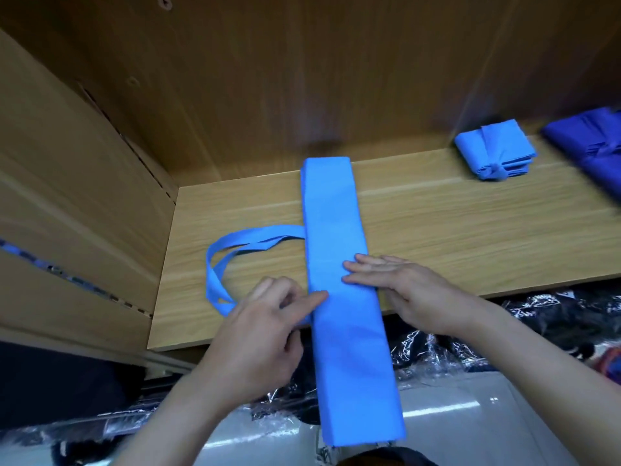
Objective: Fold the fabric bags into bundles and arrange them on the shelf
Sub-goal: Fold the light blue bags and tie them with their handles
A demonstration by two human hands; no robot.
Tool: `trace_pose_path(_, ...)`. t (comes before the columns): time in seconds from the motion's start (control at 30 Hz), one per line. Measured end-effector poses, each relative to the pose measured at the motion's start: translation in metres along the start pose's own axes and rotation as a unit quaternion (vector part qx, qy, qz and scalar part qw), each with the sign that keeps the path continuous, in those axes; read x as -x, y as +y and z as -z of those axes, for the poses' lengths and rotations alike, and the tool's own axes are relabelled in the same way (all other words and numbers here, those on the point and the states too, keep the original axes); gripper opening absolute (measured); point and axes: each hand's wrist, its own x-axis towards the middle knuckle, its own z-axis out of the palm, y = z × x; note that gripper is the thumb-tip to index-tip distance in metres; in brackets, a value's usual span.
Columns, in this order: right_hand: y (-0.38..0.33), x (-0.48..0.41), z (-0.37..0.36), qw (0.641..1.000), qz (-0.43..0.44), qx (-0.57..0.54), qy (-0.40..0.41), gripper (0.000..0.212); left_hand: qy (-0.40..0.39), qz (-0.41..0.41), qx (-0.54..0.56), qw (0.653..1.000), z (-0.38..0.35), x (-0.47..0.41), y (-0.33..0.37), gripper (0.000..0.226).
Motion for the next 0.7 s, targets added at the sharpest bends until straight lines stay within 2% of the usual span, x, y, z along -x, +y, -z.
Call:
trace_pose_path(0.07, -0.004, 0.003, -0.001, 1.000, -0.003, -0.006, 0.005, 0.071, -0.080, -0.052, -0.117, 0.989, -0.011, -0.005, -0.011, 0.090)
trace_pose_path(0.13, -0.008, 0.004, 0.003, 1.000, -0.010, -0.011, 0.001, 0.071, -0.114, -0.054, -0.140, 0.982, -0.025, -0.012, -0.016, 0.083)
trace_pose_path(0.17, -0.010, 0.004, 0.005, 1.000, -0.013, -0.014, -0.012, 0.070, -0.117, -0.043, -0.131, 0.983, -0.030, -0.016, -0.020, 0.076)
trace_pose_path(0.2, -0.011, 0.003, 0.007, 0.999, -0.013, -0.016, -0.030, 0.070, -0.087, -0.036, -0.104, 0.990, -0.031, -0.019, -0.021, 0.069)
trace_pose_path(0.3, -0.011, 0.004, 0.010, 0.998, -0.029, -0.040, -0.048, 0.071, -0.024, 0.018, 0.074, 0.997, -0.019, -0.033, -0.014, 0.056)
trace_pose_path(0.37, -0.015, 0.002, 0.008, 0.989, -0.058, -0.132, 0.027, 0.057, -0.006, 0.134, 0.191, 0.972, -0.005, -0.042, 0.000, 0.051)
trace_pose_path(0.4, -0.019, 0.001, 0.007, 0.973, -0.079, -0.201, 0.081, 0.043, 0.008, 0.195, 0.212, 0.958, -0.002, -0.048, 0.005, 0.050)
trace_pose_path(0.47, -0.026, -0.006, 0.003, 0.930, -0.125, -0.304, 0.166, 0.019, 0.051, 0.235, 0.178, 0.954, -0.006, -0.059, 0.009, 0.043)
trace_pose_path(0.5, -0.029, -0.010, 0.000, 0.918, -0.148, -0.307, 0.201, 0.016, 0.063, 0.255, 0.157, 0.952, -0.009, -0.063, 0.010, 0.037)
trace_pose_path(0.57, -0.036, -0.017, -0.007, 0.906, -0.191, -0.265, 0.271, 0.026, 0.057, 0.286, 0.137, 0.947, -0.017, -0.070, 0.010, 0.034)
trace_pose_path(0.63, -0.041, -0.019, -0.013, 0.898, -0.209, -0.200, 0.331, 0.046, 0.058, 0.295, 0.113, 0.947, -0.020, -0.071, 0.012, 0.034)
trace_pose_path(0.7, -0.041, -0.020, -0.019, 0.900, -0.206, -0.158, 0.350, 0.064, 0.052, 0.295, 0.103, 0.949, -0.020, -0.069, 0.016, 0.034)
